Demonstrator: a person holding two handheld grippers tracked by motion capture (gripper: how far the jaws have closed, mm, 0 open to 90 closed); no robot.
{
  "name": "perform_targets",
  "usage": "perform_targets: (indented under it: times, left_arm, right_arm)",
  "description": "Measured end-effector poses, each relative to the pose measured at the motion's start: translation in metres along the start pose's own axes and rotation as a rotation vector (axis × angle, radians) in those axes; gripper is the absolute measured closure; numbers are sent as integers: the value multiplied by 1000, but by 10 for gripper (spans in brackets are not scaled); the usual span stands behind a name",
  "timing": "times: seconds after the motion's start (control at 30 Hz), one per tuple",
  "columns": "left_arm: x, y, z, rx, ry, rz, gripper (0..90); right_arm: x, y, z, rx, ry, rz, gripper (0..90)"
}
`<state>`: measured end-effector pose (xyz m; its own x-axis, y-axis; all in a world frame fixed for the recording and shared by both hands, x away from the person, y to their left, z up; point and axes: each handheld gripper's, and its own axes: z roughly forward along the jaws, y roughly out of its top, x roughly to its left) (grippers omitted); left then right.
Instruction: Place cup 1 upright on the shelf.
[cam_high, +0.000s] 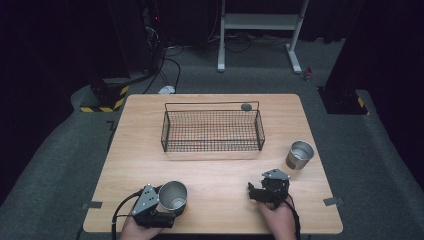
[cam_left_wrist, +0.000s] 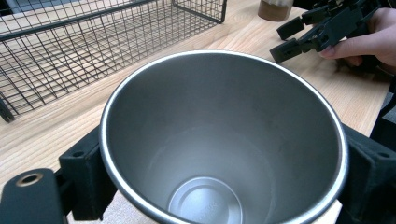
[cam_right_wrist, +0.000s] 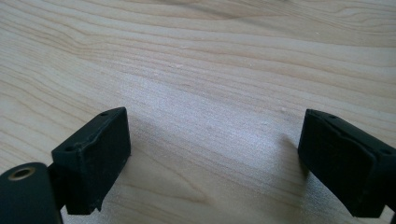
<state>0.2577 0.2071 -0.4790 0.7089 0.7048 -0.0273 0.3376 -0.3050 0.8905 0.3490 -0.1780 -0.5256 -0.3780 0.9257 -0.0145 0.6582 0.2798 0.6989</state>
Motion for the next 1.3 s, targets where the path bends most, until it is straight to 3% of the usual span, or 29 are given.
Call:
perform_targets:
  times: [0.67, 1.3]
  left_arm:
    - [6, 0, -6, -42, 18, -20, 129]
    - [14, -2, -11, -87, 67, -54, 131]
  right_arm:
    - [0, 0, 0, -1, -1, 0, 92]
    - [0, 0, 0, 0, 0, 0, 92]
